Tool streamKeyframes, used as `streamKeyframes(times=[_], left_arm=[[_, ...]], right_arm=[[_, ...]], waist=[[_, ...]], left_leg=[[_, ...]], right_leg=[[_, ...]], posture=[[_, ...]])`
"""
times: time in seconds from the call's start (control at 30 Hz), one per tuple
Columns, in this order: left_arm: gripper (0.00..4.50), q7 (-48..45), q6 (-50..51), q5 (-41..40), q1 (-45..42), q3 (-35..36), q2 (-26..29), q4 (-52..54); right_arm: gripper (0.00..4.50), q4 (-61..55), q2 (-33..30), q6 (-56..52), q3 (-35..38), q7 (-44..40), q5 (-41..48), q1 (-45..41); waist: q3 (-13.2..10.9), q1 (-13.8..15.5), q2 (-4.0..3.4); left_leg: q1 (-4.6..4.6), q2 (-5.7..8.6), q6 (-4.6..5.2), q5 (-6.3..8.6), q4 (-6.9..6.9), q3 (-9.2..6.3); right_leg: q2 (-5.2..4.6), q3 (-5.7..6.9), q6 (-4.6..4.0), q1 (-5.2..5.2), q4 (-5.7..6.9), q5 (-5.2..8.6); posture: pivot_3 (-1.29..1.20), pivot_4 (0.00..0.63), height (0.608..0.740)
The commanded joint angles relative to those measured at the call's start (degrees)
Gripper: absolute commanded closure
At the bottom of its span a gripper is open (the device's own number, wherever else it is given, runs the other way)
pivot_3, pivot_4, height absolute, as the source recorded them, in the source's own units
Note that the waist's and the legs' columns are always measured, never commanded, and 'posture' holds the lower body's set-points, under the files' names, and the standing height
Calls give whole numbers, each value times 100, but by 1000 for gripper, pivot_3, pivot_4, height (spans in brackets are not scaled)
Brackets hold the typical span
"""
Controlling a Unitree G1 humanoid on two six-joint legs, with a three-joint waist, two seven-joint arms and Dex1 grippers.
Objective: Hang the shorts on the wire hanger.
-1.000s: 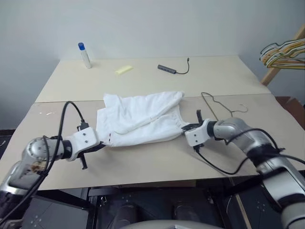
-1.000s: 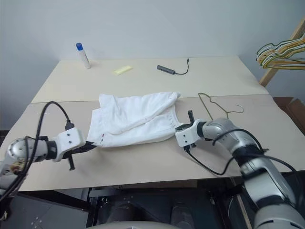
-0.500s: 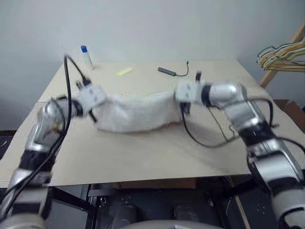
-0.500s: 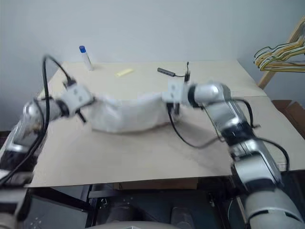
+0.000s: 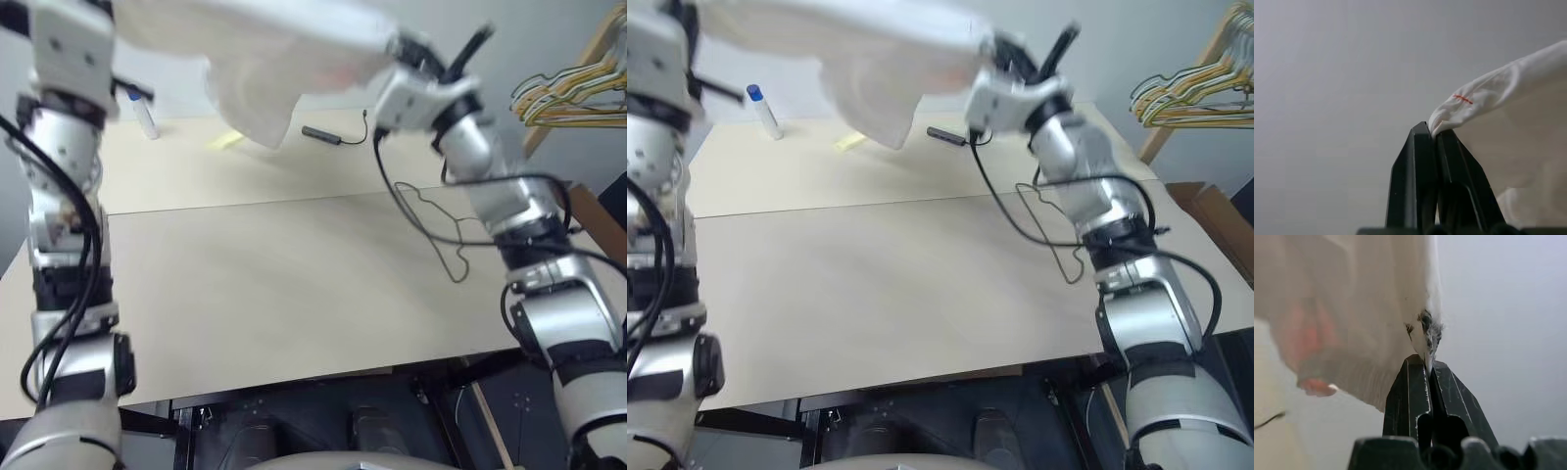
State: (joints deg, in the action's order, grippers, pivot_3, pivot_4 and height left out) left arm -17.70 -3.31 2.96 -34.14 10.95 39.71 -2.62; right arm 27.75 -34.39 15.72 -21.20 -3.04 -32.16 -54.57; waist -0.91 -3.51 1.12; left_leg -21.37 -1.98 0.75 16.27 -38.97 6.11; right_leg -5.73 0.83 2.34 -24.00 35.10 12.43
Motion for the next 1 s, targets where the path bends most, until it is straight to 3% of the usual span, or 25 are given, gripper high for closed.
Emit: streamKeyframes(times=[0.03,0.13,0.3,0.47,0.63,0.73,0.77,0.87,1.0], left_arm=[[4500,-1160,175,-602,1258,71,380,863],[4500,-2067,7,-889,2595,-39,709,1353],[4500,-3225,-185,-593,4412,-234,1574,1843],[4500,-4008,163,-793,5376,69,2145,2512],[4500,-4713,518,-811,5983,355,2637,3025],[4500,-4669,538,-780,5915,336,2571,3041],[4500,-4629,545,-804,5823,306,2515,3004],[3800,-4750,388,-829,5699,289,2502,2858],[2497,-4916,288,-819,5660,421,2582,2716]], right_arm=[[4433,-24,-165,567,-168,-376,-104,370],[4433,26,-309,1079,-507,-807,-273,802],[4433,-485,-672,1592,-761,-2237,136,1481],[4433,-2109,-1292,1062,-713,-4338,1154,2183],[4433,-2979,-1389,460,-509,-4923,1311,2471],[4433,-3289,-1419,147,-409,-5245,1440,2576],[4218,-3397,-1498,94,-415,-5442,1509,2616],[3451,-3686,-1716,43,-379,-5904,1773,2717],[2063,-4071,-1966,-319,-218,-6457,2255,2812]], waist=[[1,-37,1],[0,-46,1],[-2,59,2],[-3,265,2],[-1,336,4],[-1,388,3],[-1,408,3],[-2,441,2],[-1,431,3]], left_leg=[[19,-1,5,3,1,5],[20,-10,8,5,2,11],[17,-22,16,10,3,16],[22,-28,83,50,-8,19],[25,-44,84,53,-23,26],[27,-49,82,52,-24,31],[27,-52,81,52,-25,31],[25,-55,79,52,-26,30],[26,-55,79,52,-28,30]], right_leg=[[-2,-7,1,13,-11,1],[1,-25,-5,-8,4,0],[11,-32,-17,-18,12,4],[6,-28,-20,-10,16,2],[19,-25,-30,-8,23,-2],[27,-25,-36,-11,26,-2],[32,-25,-39,-11,28,-1],[36,-21,-45,-14,31,1],[37,-21,-46,-11,31,1]], posture=[[73,0,740],[84,0,740],[91,0,740],[90,0,740],[87,0,740],[84,0,740],[84,0,740],[78,0,740],[75,0,740]])
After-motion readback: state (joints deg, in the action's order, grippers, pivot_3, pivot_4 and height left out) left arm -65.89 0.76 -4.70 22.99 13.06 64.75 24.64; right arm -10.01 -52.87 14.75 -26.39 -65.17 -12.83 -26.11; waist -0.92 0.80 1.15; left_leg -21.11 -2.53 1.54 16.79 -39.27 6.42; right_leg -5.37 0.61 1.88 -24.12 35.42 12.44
